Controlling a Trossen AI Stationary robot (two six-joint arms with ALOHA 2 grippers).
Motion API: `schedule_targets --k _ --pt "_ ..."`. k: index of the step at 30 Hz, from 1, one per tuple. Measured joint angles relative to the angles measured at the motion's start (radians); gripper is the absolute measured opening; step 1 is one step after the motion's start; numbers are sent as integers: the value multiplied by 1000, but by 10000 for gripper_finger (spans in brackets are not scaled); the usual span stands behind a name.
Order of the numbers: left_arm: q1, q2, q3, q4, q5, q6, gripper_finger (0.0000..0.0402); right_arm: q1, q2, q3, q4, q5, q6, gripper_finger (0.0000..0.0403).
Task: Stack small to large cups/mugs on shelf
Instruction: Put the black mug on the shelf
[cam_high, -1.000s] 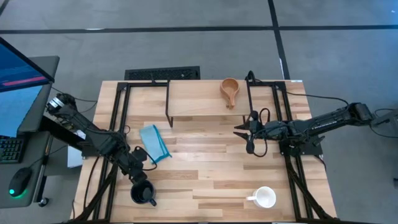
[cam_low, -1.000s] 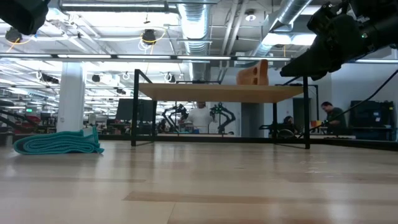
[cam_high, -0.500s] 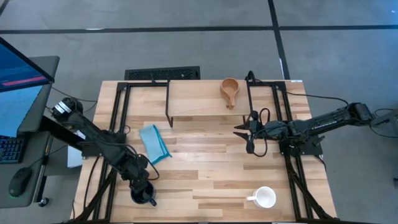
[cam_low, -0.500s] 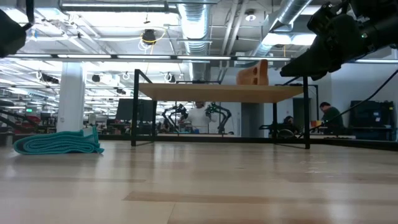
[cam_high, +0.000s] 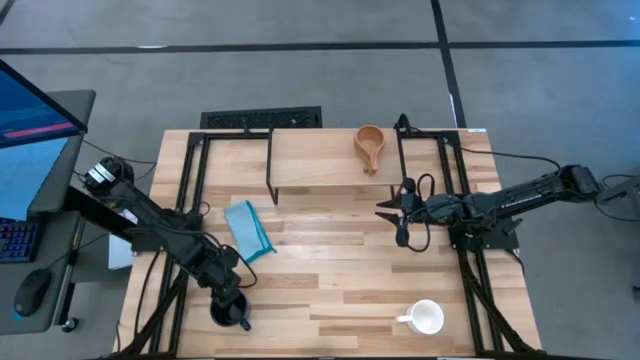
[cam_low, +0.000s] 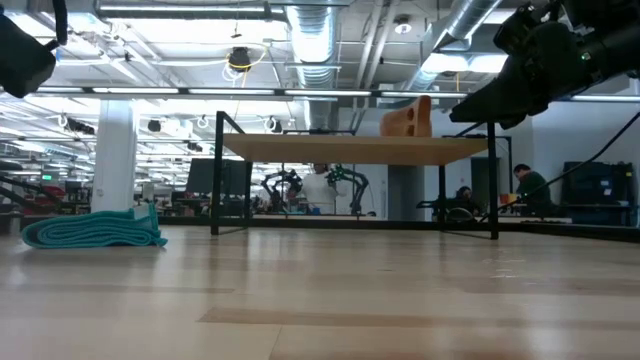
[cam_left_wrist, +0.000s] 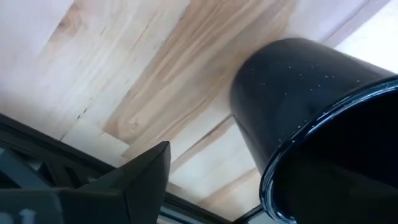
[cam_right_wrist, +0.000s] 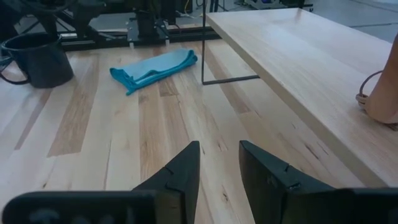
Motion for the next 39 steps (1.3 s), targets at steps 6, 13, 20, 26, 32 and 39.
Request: schedule_targets --k 6,13,20,26,32,39 --pt "1 0 0 0 0 7 199 0 0 0 0 0 0 134" --pt "1 0 0 0 -9 35 111 0 0 0 0 0 2 134" --pt "15 0 0 0 -56 102 29 0 0 0 0 0 2 134" --pt "66 -1 0 4 -92 219 15 0 0 0 0 0 2 134" --pt "137 -2 2 12 -154 344 9 0 0 0 0 0 2 134" --pt "233 -2 2 23 -202 505 12 0 0 0 0 0 2 134"
